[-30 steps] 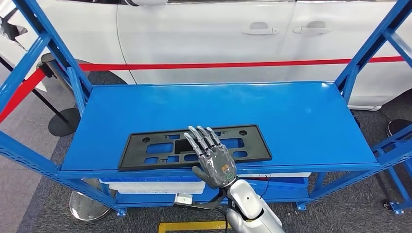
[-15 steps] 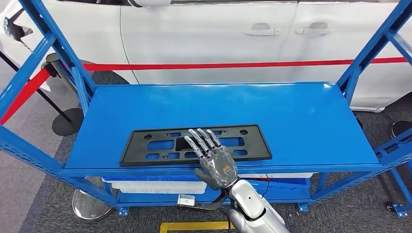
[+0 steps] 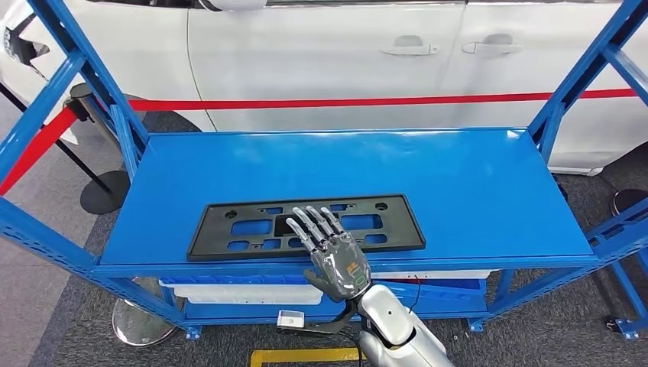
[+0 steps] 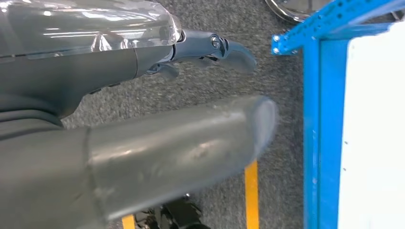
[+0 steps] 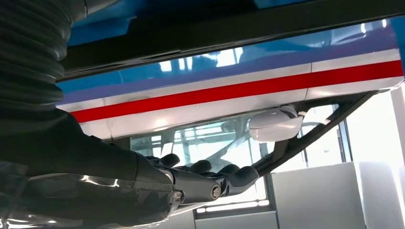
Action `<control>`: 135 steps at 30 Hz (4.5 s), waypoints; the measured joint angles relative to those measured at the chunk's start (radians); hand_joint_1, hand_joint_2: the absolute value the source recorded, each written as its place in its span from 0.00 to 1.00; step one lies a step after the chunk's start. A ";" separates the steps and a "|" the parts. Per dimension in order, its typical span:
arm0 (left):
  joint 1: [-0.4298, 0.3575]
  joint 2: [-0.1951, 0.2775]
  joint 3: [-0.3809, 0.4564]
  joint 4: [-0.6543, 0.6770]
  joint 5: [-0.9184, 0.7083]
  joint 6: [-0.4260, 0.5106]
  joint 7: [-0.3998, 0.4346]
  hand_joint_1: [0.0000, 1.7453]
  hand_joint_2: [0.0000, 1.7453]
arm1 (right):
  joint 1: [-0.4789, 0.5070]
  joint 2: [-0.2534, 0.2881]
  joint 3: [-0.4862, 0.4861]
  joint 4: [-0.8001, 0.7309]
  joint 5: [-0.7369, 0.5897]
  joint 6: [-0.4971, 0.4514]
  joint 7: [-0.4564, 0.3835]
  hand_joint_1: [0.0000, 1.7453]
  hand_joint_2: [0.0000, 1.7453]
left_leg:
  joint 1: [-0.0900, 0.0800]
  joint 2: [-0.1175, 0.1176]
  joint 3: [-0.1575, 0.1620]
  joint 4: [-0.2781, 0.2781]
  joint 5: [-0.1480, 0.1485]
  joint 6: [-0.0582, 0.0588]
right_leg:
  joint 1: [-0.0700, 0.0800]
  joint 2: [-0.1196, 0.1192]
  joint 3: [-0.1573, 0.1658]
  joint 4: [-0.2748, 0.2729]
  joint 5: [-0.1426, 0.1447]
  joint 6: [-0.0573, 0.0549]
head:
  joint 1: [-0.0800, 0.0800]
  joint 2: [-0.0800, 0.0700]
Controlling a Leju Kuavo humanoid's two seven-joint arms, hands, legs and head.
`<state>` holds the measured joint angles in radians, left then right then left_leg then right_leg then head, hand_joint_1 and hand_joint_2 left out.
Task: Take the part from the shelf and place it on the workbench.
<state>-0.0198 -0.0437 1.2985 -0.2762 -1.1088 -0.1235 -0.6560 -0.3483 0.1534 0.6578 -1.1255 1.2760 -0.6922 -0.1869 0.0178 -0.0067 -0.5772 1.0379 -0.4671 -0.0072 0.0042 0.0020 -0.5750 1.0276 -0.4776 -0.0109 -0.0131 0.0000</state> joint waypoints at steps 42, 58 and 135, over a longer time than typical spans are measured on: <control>-0.016 -0.014 0.008 0.000 -0.058 0.018 -0.004 0.00 0.00 | -0.308 0.014 -0.004 0.433 -0.027 0.179 0.145 1.00 1.00 | 0.005 0.003 -0.002 -0.015 0.019 0.024 | -0.016 -0.001 -0.051 0.078 -0.002 0.023 | 0.009 0.000; -0.014 -0.017 0.027 0.000 -0.067 0.020 -0.002 0.00 0.00 | -0.298 0.013 -0.019 0.435 -0.096 0.172 0.101 1.00 1.00 | 0.009 0.003 -0.009 0.038 -0.004 -0.019 | -0.005 0.001 -0.006 -0.012 0.024 -0.013 | 0.002 0.000; -0.020 -0.056 0.223 0.000 -0.004 0.079 0.077 0.00 0.00 | 0.583 -0.106 -0.219 -0.704 -1.262 0.485 -0.412 1.00 1.00 | -0.006 0.018 0.014 -0.039 0.020 0.034 | -0.026 -0.003 -0.092 0.239 -0.065 0.045 | 0.015 0.000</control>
<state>-0.0395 -0.0995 1.5216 -0.2766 -1.1132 -0.0446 -0.5785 0.2351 0.0470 0.4387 -1.8297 0.0140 -0.2070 -0.5994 0.0113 0.0113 -0.5633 0.9985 -0.4468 0.0269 -0.0219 -0.0011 -0.6671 1.2667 -0.5423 0.0344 0.0023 0.0000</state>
